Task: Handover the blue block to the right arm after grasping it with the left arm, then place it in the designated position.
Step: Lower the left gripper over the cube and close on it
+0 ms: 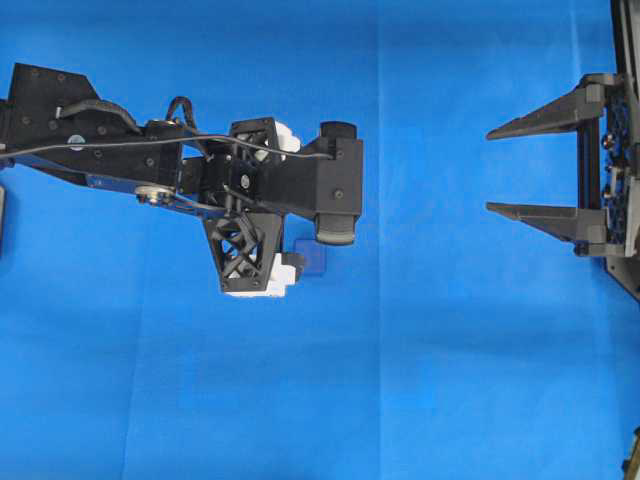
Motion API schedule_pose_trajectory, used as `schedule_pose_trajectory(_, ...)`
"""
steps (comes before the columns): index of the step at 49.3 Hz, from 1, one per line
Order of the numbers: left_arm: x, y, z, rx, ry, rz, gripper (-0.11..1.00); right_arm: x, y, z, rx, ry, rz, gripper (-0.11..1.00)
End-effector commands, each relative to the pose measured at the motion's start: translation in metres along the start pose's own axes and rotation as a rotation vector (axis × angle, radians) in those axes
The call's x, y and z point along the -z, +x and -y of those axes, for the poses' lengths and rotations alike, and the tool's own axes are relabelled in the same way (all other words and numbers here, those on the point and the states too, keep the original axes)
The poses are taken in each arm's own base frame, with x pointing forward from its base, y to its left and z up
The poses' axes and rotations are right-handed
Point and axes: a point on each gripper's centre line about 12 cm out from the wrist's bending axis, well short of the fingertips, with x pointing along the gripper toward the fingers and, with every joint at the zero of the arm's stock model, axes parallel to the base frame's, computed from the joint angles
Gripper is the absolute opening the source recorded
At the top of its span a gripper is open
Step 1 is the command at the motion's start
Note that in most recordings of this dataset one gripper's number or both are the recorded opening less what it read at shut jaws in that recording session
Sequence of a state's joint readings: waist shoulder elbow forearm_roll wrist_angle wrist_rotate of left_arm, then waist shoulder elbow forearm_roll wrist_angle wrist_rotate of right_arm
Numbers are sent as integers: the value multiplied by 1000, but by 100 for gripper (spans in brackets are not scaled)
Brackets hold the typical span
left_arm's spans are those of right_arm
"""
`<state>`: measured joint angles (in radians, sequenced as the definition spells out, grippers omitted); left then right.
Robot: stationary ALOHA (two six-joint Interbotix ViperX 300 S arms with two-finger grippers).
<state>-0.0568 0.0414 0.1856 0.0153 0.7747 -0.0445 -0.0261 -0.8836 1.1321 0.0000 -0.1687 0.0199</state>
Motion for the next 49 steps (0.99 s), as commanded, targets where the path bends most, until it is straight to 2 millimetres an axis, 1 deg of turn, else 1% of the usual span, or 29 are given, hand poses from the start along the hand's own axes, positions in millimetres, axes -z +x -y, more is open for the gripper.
schedule_pose_trajectory(1, -10, -11, -1, 0, -1, 43, 92, -10, 2, 1, 3, 5, 26, 97)
schedule_pose_trajectory(35, -9, -10, 0, 1, -4, 43, 92, -9, 2, 1, 3, 3, 22, 97)
schedule_pose_trajectory(44, -2, -1, 0, 2, -11, 57, 92, -7, 4, 1, 3, 3, 12, 97)
schedule_pose_trajectory(49, 5, 12, 1, 5, -9, 69, 92, -7, 4, 1, 3, 5, 12, 97)
